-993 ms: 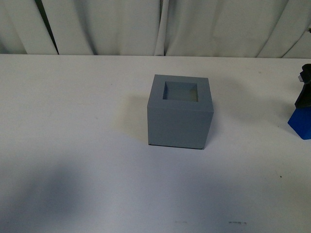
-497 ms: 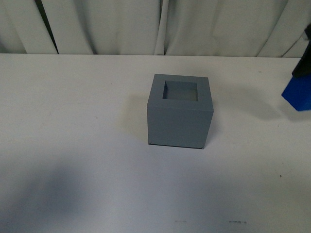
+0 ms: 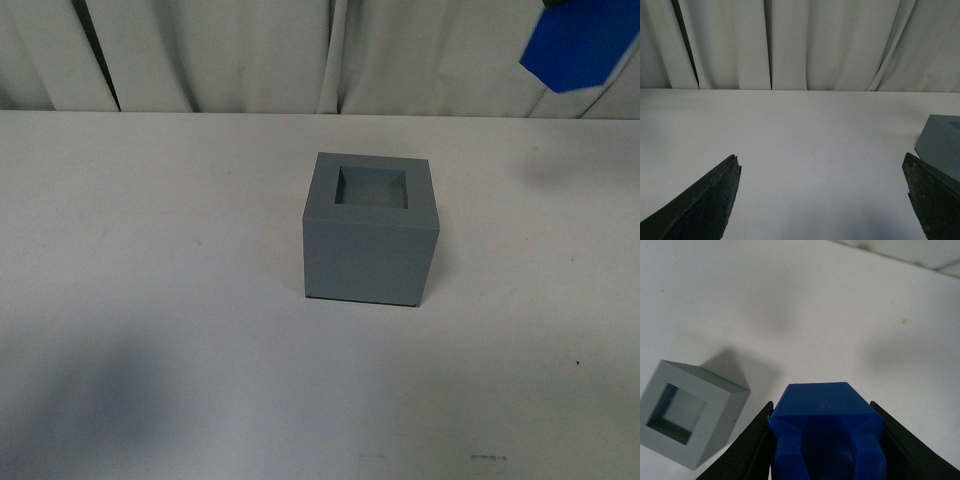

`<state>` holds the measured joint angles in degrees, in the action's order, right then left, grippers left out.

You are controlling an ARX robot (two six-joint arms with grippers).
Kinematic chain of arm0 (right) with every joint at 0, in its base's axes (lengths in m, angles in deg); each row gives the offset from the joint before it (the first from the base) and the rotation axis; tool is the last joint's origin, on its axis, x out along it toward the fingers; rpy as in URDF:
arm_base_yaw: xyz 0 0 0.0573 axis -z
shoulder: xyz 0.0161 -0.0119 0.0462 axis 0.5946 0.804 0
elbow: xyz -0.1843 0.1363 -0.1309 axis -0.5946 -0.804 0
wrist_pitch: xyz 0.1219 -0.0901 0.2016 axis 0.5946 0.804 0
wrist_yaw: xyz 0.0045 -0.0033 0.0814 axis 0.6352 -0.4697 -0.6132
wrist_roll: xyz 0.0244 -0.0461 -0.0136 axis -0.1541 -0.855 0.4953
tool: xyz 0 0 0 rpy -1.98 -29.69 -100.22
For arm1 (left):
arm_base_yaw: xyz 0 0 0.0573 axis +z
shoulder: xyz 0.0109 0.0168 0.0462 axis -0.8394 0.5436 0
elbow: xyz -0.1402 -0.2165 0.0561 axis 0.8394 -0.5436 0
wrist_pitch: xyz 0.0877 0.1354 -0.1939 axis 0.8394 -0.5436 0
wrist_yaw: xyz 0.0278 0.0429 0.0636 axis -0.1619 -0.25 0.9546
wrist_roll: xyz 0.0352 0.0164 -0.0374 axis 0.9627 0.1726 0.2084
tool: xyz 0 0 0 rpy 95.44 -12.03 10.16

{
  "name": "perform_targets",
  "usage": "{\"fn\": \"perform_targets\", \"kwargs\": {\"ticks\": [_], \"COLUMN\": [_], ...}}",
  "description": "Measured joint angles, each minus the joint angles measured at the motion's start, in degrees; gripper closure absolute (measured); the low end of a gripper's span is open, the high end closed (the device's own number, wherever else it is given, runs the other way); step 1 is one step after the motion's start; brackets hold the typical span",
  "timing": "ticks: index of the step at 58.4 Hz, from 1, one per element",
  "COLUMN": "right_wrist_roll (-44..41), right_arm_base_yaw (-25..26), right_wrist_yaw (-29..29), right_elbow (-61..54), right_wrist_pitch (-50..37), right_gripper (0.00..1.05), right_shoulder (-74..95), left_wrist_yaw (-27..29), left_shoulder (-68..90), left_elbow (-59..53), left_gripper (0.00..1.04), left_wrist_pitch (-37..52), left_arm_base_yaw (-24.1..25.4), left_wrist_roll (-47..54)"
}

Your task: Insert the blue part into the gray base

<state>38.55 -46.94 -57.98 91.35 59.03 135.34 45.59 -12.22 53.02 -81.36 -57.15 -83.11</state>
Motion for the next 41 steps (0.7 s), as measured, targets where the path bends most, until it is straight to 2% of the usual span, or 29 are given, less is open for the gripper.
{"fn": "perform_targets", "kwargs": {"ticks": [10,21,41], "right_wrist_roll": [-0.3,-3.5,-15.8], "right_arm_base_yaw": [-4.8,-8.8,-12.1], "right_wrist_yaw": [0.5,-1.4,-10.2], "right_elbow": [5.7,10.6,11.2], "right_wrist_pitch": [2.6,5.2,7.9], "right_gripper": [0.57,0.57,0.57], "right_shoulder": [3.6,7.1,7.5], "left_wrist_yaw": [0.0,0.0,0.0], "left_shoulder": [0.0,0.0,0.0], "left_elbow": [0.0,0.0,0.0], "left_gripper": [0.06,0.06,0.06], "left_wrist_pitch": [0.0,0.0,0.0], "left_arm_base_yaw": [0.0,0.0,0.0], "left_wrist_roll": [0.0,0.0,0.0]}}
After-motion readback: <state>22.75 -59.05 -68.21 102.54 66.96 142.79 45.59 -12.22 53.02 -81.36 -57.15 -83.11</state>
